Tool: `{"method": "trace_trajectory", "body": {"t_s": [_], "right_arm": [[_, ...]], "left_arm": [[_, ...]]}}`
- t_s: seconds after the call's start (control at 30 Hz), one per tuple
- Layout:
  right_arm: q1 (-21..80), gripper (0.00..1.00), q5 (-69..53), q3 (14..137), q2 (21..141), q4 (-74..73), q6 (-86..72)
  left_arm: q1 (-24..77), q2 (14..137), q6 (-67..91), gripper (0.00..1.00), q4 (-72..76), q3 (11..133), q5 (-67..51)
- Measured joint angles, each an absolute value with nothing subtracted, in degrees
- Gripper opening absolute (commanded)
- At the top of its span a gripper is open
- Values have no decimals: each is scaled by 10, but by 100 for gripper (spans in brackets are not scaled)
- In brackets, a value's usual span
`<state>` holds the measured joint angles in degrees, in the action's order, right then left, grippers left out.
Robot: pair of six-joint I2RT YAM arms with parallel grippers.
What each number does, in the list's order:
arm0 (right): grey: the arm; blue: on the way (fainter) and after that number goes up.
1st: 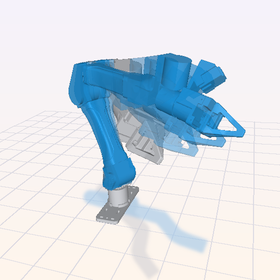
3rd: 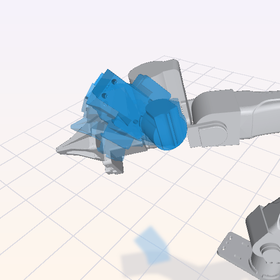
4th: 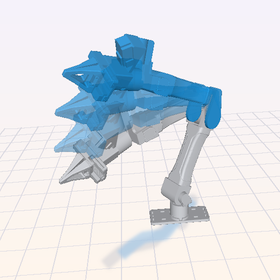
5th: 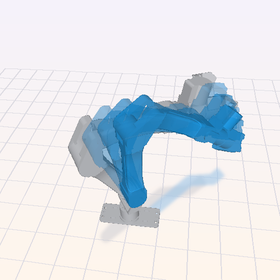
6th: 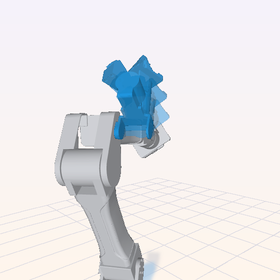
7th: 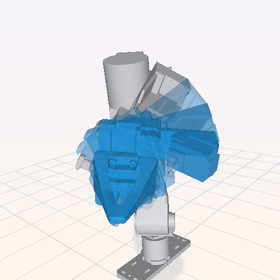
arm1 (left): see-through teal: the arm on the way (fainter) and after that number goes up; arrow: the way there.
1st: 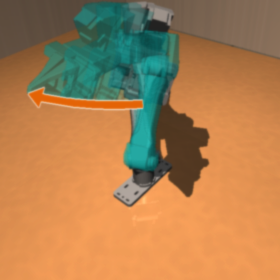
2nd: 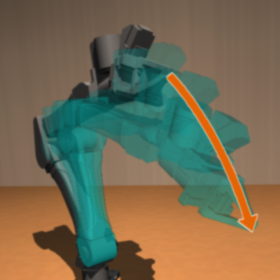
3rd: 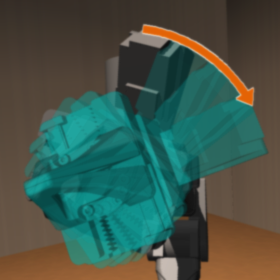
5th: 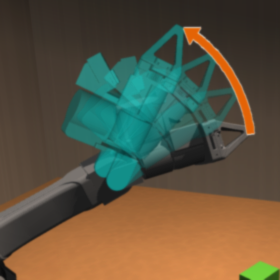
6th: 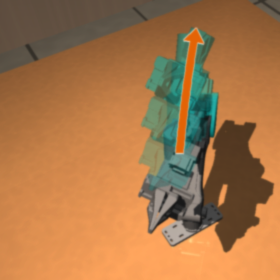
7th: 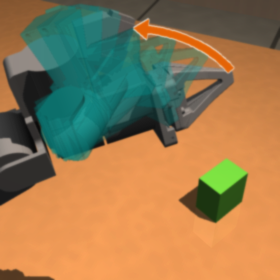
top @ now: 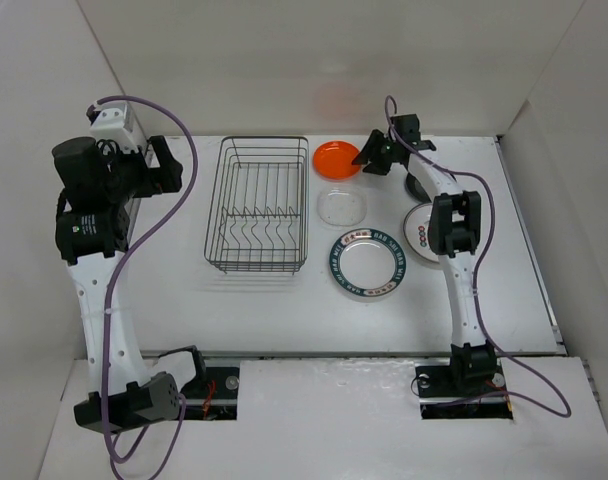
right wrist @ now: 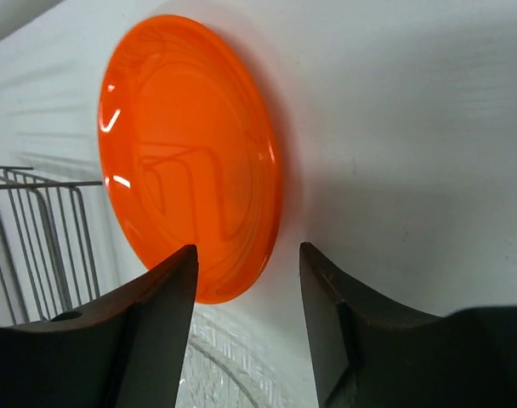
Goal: Load the plates into the dish rack
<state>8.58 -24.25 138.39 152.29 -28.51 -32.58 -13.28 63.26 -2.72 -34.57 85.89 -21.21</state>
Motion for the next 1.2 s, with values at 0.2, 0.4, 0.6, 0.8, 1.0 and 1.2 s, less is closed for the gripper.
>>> {"method": "trace_trajectory", "body": {"t_s": [0.2, 0.4, 0.6, 0.8, 1.0, 1.2], "right_arm": [[94, 36, -246, 1389, 1536, -279, -352], [98, 0, -245, 1396, 1553, -279, -381], [98, 0, -239, 1397, 1554, -282, -409], [98, 0, -228, 1307, 1512, -217, -448], [98, 0, -170, 1170, 1399, -126, -464], [98, 0, -141, 1160, 1311, -61, -448]], "left_arm": [[-133, 633, -27, 100, -346, 859, -213], [-133, 633, -27, 100, -346, 859, -213], [-133, 633, -27, 100, -346, 858, -213], [-133, 636, -27, 100, -345, 853, -213], [-133, 669, -27, 100, -321, 849, -238], [-127, 774, -31, 100, -298, 890, -284]]}}
